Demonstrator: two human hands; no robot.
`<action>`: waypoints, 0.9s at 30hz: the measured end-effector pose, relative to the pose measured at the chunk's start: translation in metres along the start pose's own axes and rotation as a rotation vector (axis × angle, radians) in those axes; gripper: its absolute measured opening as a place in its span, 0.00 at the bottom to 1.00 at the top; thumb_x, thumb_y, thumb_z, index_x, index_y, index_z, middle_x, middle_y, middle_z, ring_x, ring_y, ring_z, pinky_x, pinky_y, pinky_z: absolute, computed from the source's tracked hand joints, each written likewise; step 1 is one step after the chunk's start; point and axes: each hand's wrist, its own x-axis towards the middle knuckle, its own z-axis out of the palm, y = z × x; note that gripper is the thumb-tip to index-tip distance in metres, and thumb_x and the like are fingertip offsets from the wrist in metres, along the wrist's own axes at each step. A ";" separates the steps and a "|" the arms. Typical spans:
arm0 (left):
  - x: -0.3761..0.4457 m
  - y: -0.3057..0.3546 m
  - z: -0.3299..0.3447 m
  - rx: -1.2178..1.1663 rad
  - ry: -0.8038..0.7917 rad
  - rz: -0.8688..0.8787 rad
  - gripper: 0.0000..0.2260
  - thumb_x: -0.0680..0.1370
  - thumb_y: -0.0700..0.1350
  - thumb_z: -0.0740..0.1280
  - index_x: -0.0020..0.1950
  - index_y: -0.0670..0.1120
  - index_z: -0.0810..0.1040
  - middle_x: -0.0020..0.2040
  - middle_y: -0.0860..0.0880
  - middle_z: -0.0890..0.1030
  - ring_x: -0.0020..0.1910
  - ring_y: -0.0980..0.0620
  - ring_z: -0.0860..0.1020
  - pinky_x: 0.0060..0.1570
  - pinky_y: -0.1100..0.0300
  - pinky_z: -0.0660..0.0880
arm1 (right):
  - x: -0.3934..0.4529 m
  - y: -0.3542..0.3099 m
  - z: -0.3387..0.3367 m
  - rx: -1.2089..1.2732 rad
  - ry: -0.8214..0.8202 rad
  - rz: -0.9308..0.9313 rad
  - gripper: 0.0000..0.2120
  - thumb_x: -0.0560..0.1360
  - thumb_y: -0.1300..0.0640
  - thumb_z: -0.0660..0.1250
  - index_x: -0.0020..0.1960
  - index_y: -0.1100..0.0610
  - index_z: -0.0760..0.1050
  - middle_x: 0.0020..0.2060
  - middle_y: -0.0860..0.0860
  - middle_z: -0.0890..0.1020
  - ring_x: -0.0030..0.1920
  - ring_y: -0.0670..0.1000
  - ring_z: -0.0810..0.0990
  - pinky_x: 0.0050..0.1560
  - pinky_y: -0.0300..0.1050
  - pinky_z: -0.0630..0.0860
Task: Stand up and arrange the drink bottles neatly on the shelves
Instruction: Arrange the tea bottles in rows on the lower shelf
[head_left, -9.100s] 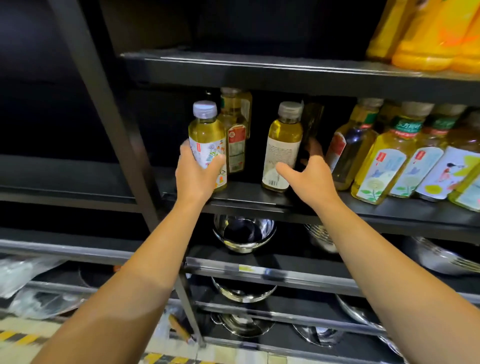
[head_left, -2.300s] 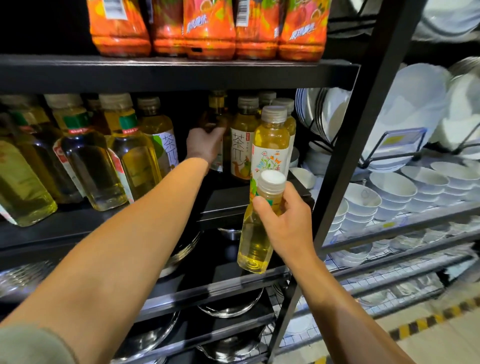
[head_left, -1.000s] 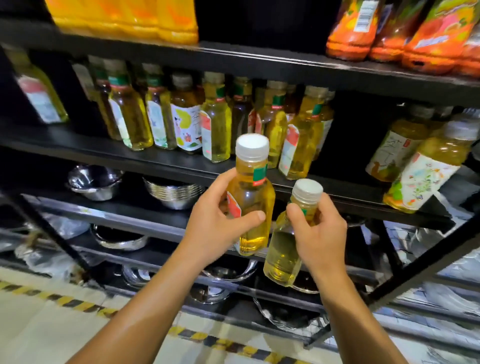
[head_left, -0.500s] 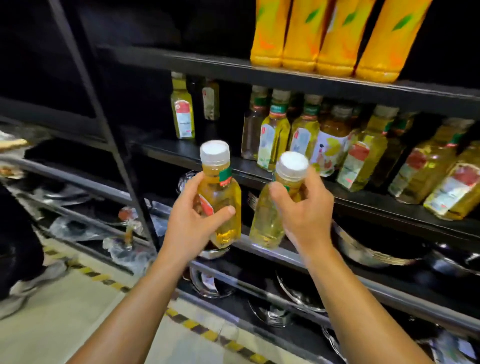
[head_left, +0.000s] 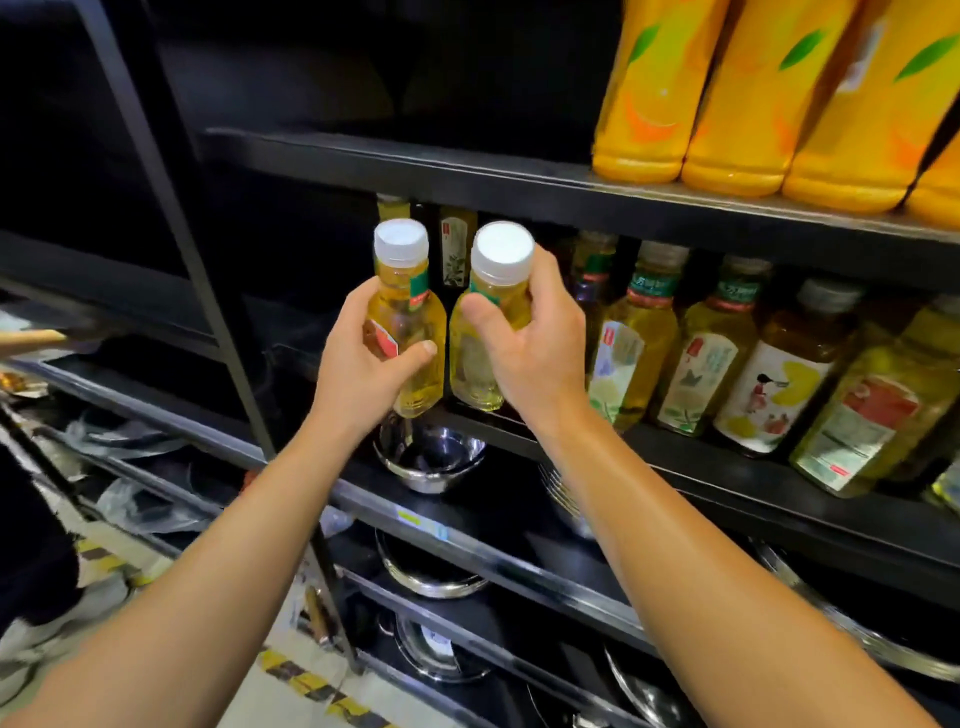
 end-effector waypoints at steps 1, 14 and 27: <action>0.011 -0.008 0.001 0.004 -0.013 -0.015 0.31 0.72 0.41 0.75 0.72 0.49 0.68 0.61 0.59 0.77 0.60 0.62 0.76 0.61 0.63 0.73 | 0.006 0.006 0.006 -0.005 -0.009 0.015 0.22 0.75 0.53 0.72 0.66 0.56 0.71 0.52 0.43 0.78 0.51 0.40 0.77 0.50 0.31 0.72; 0.081 -0.073 0.002 0.029 -0.116 -0.174 0.29 0.73 0.51 0.73 0.71 0.49 0.65 0.59 0.53 0.79 0.56 0.57 0.78 0.59 0.53 0.76 | 0.049 0.050 0.081 -0.215 -0.009 0.393 0.29 0.77 0.38 0.58 0.69 0.56 0.62 0.64 0.55 0.75 0.64 0.57 0.72 0.64 0.56 0.70; 0.096 -0.110 -0.009 0.157 -0.164 -0.173 0.35 0.72 0.54 0.75 0.75 0.48 0.65 0.65 0.50 0.75 0.63 0.51 0.74 0.62 0.56 0.72 | 0.019 0.063 0.103 -0.539 0.021 0.601 0.22 0.78 0.47 0.66 0.63 0.63 0.69 0.39 0.49 0.70 0.47 0.55 0.74 0.44 0.48 0.71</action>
